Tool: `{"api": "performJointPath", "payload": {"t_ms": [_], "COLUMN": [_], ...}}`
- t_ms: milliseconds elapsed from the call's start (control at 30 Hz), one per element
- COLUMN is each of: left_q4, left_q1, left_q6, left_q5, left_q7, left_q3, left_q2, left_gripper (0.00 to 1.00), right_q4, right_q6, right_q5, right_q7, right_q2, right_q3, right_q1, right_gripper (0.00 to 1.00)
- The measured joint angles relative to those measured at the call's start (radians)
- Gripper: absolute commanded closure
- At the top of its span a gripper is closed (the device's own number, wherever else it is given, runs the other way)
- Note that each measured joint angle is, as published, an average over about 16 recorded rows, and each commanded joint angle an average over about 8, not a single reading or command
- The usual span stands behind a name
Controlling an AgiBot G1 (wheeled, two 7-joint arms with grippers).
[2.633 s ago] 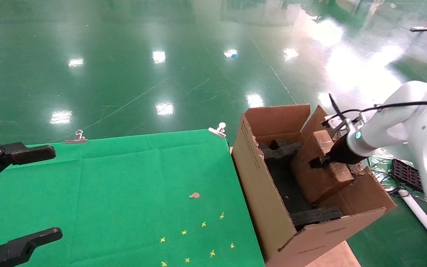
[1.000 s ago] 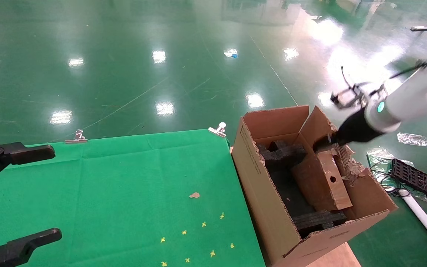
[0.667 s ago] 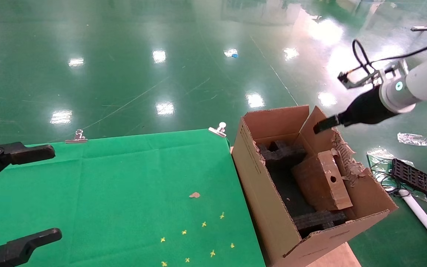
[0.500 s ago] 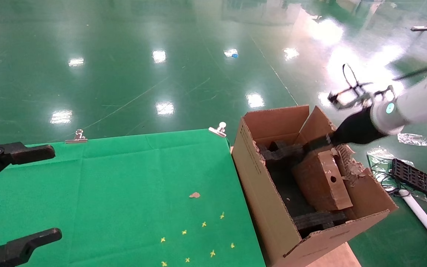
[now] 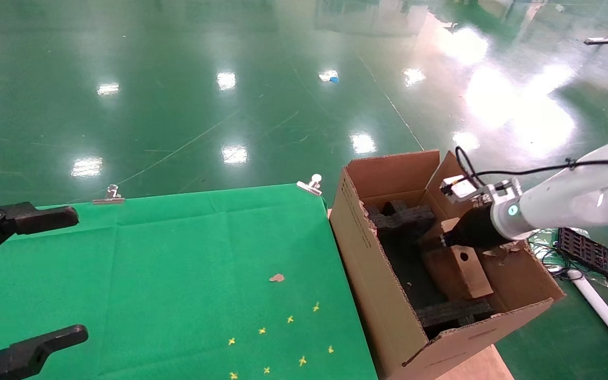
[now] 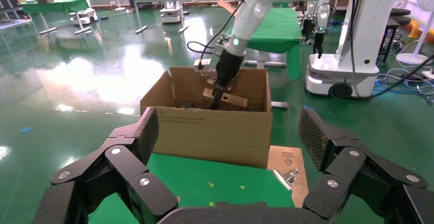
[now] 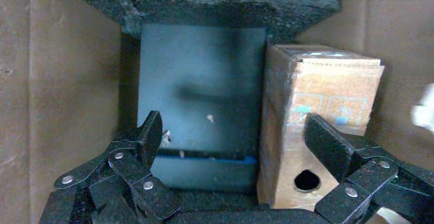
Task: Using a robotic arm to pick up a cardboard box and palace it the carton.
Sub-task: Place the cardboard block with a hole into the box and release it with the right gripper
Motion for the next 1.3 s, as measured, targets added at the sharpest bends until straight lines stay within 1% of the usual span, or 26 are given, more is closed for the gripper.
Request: {"api": "performJointPath", "payload": {"t_ms": [200,433,633,767,1033,1300], "left_q4": [0.0,0.0,0.0,0.0,0.0,0.0], "left_q1": [0.0,0.0,0.0,0.0,0.0,0.0], "left_q6": [0.0,0.0,0.0,-0.001,-0.001,-0.001], "left_q5": [0.0,0.0,-0.001,-0.001,-0.001,-0.001], "left_q7": [0.0,0.0,0.0,0.001,0.001,0.001], "left_q3": [0.0,0.001,0.001,0.001,0.002,0.002], "left_q2": [0.0,0.0,0.0,0.0,-0.001,-0.001], "left_gripper": [0.0,0.0,0.0,0.0,0.0,0.0], "right_q4": [0.023,0.044,0.04,0.039,0.06,0.143], "right_q6": [0.023,0.009,-0.005,-0.017,-0.037,-0.068], "right_q5": [0.03,0.047,0.051,0.076,0.192,0.328], "right_q7": [-0.085,-0.166,-0.195,-0.216,-0.311,-0.419], "right_q2": [0.01,0.029,0.039,0.055,0.11,0.168], "right_q3": [0.021,0.035,0.038,0.056,0.136,0.244], "right_q1": [-0.012,0.03,0.061,0.073,0.047,-0.014], "right_gripper": [0.0,0.0,0.0,0.0,0.0,0.0]}}
